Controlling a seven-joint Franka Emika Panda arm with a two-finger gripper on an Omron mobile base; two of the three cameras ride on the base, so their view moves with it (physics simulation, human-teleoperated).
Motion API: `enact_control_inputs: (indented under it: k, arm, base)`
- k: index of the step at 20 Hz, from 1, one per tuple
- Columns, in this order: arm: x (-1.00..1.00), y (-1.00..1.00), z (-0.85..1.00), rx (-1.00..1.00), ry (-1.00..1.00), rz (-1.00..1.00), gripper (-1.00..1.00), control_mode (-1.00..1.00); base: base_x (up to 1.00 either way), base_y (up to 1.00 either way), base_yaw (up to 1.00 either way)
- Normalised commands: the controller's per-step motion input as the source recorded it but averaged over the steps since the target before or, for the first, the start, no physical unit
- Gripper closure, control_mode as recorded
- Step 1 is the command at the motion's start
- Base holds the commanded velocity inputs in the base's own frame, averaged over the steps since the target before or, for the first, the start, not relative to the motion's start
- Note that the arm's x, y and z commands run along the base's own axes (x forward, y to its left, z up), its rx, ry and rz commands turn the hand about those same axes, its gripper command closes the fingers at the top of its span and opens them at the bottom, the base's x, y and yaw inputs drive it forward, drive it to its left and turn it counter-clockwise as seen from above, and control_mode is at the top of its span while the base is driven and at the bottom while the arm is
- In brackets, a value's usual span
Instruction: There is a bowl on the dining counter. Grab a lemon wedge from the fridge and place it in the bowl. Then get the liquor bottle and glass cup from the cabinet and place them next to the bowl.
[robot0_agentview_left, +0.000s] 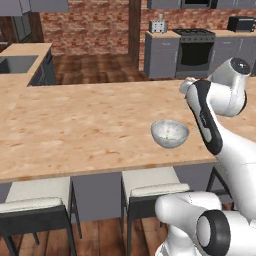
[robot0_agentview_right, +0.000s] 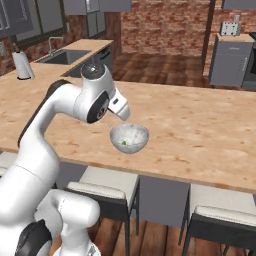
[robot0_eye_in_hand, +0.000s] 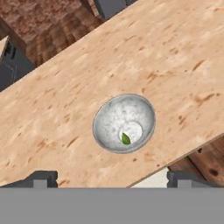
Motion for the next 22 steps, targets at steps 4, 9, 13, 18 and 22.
enact_control_inputs:
  k: [4,9,13,18,22]
  arm:
    - [-0.70,0.12,0.71,0.00,0.36,0.00,-1.00,-1.00]
    - [-0.94,0.20,0.12,-0.01,0.37,0.00,-1.00,-1.00]
    - [-1.00,0.34,-0.09,-0.06,0.12,0.05,-1.00,-1.00]
    - [-1.00,0.39,-0.33,-0.06,-0.01,0.04,-1.00,-1.00]
    - [-0.95,0.33,-0.13,-0.03,-0.21,0.04,-1.00,-1.00]
  base:
    - [0.00,0.00,0.00]
    - [0.00,0.00,0.00]
    - [0.00,0.00,0.00]
    - [0.00,0.00,0.00]
    - [0.00,0.00,0.00]
